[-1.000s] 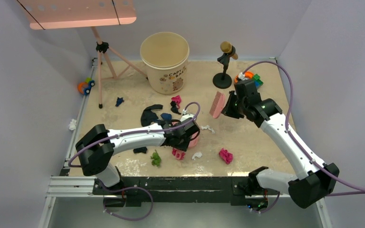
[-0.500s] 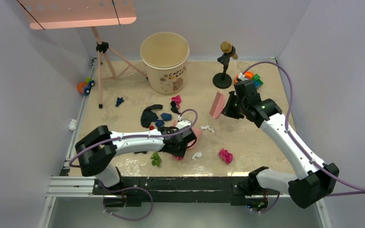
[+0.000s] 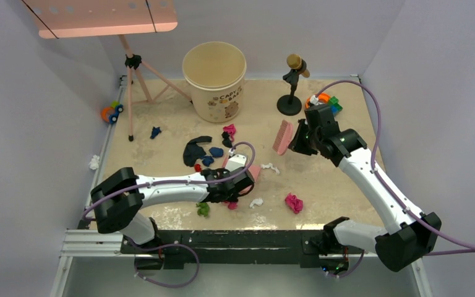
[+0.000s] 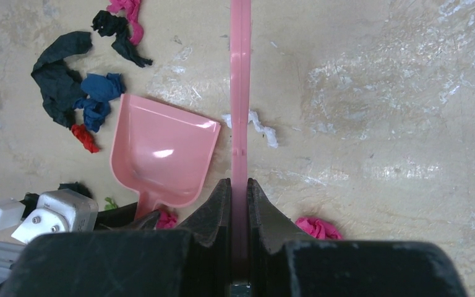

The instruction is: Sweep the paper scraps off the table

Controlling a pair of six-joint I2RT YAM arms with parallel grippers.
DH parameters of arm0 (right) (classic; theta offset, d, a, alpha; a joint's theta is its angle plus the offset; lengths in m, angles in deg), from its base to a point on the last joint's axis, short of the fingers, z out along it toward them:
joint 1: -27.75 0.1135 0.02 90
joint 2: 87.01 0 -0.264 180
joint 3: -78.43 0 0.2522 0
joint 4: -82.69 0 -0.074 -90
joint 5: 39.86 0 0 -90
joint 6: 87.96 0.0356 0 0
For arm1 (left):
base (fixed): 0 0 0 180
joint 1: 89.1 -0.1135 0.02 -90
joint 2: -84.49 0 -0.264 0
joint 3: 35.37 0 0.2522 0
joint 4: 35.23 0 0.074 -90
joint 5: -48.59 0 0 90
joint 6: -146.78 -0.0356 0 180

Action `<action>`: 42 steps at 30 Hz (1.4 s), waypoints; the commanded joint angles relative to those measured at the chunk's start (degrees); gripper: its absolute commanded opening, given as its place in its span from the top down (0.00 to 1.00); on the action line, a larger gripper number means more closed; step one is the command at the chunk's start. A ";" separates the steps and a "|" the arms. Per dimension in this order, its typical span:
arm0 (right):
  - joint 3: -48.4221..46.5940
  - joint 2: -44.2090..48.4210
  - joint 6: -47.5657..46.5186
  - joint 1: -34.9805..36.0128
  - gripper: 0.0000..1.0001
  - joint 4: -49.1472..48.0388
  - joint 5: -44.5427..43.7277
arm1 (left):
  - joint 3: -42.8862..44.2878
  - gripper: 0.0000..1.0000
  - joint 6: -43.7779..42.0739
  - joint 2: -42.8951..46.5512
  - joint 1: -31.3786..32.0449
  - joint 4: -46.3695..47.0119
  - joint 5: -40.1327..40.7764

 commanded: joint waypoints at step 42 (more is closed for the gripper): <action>-32.61 -50.44 29.19 24.76 1.00 -52.24 26.24 | 27.72 1.00 -17.42 38.48 -15.42 -44.73 35.35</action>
